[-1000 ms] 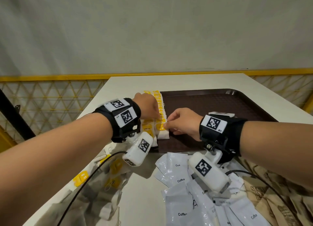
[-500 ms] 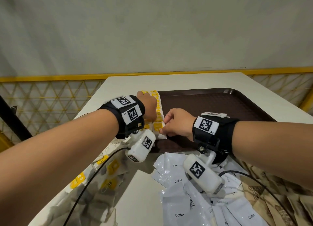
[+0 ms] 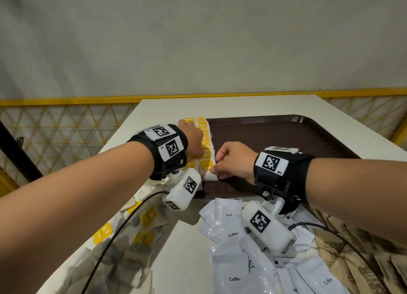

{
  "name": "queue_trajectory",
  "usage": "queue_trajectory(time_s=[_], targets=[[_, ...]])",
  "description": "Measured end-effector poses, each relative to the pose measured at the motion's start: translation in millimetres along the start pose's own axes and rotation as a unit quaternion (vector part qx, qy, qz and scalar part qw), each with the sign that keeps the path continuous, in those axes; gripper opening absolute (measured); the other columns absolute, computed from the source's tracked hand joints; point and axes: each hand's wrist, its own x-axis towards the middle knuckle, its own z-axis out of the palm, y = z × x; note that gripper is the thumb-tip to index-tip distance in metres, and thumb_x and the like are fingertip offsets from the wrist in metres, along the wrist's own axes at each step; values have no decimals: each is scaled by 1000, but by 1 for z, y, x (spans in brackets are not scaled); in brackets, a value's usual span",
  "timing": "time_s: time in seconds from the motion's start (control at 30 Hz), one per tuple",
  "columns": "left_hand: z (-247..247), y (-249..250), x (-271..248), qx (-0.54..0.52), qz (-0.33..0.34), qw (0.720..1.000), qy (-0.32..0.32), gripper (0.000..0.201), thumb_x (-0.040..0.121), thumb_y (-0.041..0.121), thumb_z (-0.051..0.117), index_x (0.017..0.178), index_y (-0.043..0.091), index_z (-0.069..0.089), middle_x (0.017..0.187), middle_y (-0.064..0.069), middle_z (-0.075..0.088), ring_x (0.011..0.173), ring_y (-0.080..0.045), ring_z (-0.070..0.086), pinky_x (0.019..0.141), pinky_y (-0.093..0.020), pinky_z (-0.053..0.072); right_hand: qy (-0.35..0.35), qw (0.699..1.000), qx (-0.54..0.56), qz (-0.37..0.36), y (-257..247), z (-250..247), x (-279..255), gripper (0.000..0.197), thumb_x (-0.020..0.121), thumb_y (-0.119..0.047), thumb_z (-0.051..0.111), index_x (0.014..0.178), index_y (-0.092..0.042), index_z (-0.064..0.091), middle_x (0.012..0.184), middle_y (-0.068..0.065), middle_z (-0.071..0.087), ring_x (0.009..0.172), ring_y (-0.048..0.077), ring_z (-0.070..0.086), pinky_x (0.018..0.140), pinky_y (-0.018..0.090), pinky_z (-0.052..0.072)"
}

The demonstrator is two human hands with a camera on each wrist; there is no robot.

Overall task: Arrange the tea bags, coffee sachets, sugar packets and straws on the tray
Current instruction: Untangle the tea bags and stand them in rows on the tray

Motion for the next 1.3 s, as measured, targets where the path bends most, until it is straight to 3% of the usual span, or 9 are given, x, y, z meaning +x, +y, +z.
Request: queue_trajectory(time_s=[0.1, 0.2, 0.27, 0.4, 0.6, 0.83, 1.0, 1.13, 1.3], targets=[[-3, -1, 0, -40, 2, 999, 33, 27, 94, 26, 48, 112, 12, 64, 122, -7, 51, 118, -26, 43, 85, -31, 28, -4, 1000, 6, 0, -1, -1, -2, 30, 76, 3, 75, 74, -12, 50, 66, 7, 57, 63, 23, 62, 83, 43, 58], [-5, -6, 5, -124, 40, 991, 43, 14, 90, 16, 53, 88, 9, 65, 91, -6, 59, 88, -23, 53, 64, -25, 35, -5, 1000, -9, -13, 0, -2, -4, 31, 71, 0, 80, 70, -12, 52, 67, 6, 57, 63, 21, 61, 78, 39, 59], [-4, -7, 7, -149, 68, 986, 24, 14, 88, 15, 58, 87, 7, 70, 87, -5, 64, 80, -20, 57, 62, -23, 42, -9, 999, -23, -21, 1, -1, -5, 32, 68, -3, 84, 72, -12, 53, 67, 4, 57, 61, 18, 60, 75, 37, 59], [-1, -4, 10, -122, 73, 990, 8, 20, 87, 22, 64, 98, 9, 74, 100, -5, 71, 94, -22, 65, 76, -29, 50, -18, 998, -53, -30, -1, -1, -4, 30, 67, -2, 85, 72, -10, 56, 66, 4, 58, 60, 17, 60, 73, 36, 59], [-1, -4, 11, -95, 52, 994, -25, 26, 87, 27, 65, 103, 8, 72, 102, -5, 70, 89, -20, 63, 69, -26, 45, -22, 997, -69, -29, -1, -1, -3, 26, 68, -2, 84, 69, -11, 59, 66, 4, 60, 62, 17, 61, 74, 35, 59], [1, -2, 12, -77, 35, 996, -31, 23, 88, 26, 61, 101, 8, 70, 108, -8, 69, 99, -23, 63, 77, -29, 48, -14, 996, -79, -31, 0, 0, -3, 25, 68, -6, 85, 69, -11, 60, 65, 3, 61, 62, 18, 62, 77, 38, 58], [0, 0, 11, -28, 14, 999, -15, 28, 91, 30, 56, 114, 14, 64, 123, -9, 53, 116, -28, 46, 79, -29, 35, -5, 995, -95, -39, 1, 3, -2, 24, 69, -8, 84, 69, -12, 60, 67, 3, 62, 64, 19, 63, 79, 41, 59], [1, -1, 13, -10, 7, 1000, -27, 31, 92, 32, 55, 118, 16, 62, 128, -10, 47, 118, -29, 42, 82, -31, 35, -4, 994, -100, -39, 0, 3, -2, 23, 70, -11, 84, 70, -12, 61, 68, 3, 63, 68, 19, 64, 79, 42, 59], [3, -2, 12, 0, 3, 1000, -28, 32, 94, 32, 50, 120, 15, 60, 131, -11, 43, 122, -30, 39, 90, -33, 36, -3, 994, -105, -36, 0, 3, -2, 24, 70, -14, 85, 69, -13, 61, 67, 3, 63, 60, 16, 61, 77, 38, 58]])
